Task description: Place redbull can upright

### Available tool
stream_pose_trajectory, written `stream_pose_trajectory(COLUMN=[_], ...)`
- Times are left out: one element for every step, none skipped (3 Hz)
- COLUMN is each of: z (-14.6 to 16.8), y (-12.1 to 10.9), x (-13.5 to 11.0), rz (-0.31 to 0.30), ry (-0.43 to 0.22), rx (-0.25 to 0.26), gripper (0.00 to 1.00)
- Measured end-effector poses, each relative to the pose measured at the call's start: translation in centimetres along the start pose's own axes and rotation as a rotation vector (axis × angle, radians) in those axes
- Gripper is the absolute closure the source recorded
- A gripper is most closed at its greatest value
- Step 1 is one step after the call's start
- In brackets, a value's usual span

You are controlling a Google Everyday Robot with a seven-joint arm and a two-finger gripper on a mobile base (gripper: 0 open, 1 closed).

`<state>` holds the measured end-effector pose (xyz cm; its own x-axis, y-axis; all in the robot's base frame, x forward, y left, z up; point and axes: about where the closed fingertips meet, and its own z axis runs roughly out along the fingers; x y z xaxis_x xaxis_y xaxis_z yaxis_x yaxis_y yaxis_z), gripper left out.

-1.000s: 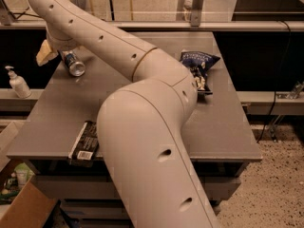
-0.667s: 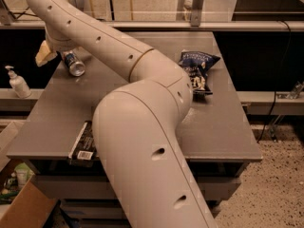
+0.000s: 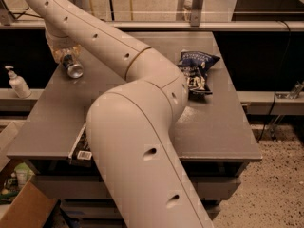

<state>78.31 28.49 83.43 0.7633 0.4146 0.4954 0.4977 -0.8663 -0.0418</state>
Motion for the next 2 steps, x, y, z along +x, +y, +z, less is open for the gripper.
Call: stream_pose_trajectory(z=[-1.4, -5.8], y=[0.9, 0.8], x=[-0.3, -2.2], rz=[0.023, 0.105], ry=[0.001, 0.021], rx=[-0.012, 0.008], gripper=[0.82, 1.00])
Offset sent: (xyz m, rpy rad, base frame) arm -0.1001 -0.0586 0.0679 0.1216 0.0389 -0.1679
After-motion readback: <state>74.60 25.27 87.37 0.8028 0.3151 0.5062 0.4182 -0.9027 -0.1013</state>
